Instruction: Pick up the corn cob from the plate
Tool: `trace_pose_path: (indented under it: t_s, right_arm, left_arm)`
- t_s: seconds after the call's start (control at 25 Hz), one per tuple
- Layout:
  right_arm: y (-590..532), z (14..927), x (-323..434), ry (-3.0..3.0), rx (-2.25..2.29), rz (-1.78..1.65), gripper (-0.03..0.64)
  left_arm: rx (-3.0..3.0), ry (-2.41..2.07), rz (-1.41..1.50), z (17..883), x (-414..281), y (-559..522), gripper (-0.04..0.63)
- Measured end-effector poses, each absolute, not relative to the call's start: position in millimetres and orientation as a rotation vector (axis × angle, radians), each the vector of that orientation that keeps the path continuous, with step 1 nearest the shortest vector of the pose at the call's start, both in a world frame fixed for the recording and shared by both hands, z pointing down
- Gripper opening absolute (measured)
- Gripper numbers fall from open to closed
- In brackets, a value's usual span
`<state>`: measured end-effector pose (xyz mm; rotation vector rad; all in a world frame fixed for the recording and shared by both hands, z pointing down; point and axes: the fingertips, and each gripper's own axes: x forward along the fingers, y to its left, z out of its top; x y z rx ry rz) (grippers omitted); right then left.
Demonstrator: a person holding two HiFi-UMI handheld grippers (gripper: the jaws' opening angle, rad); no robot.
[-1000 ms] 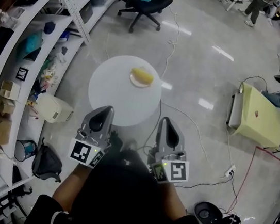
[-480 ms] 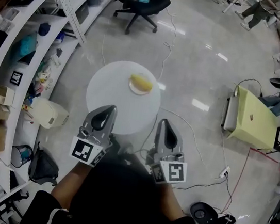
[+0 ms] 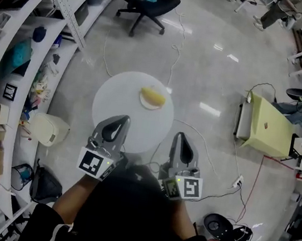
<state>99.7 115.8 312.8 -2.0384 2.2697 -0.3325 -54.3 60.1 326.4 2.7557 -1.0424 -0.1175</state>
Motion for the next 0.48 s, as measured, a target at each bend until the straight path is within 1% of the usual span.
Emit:
trace_pose_path:
  t_s: [0.48]
  right_arm:
    - [83,319,91,2.287,-2.038,-0.33,0.008]
  left_arm:
    - [2.741,-1.018,-0.133,333,-57,35,0.002]
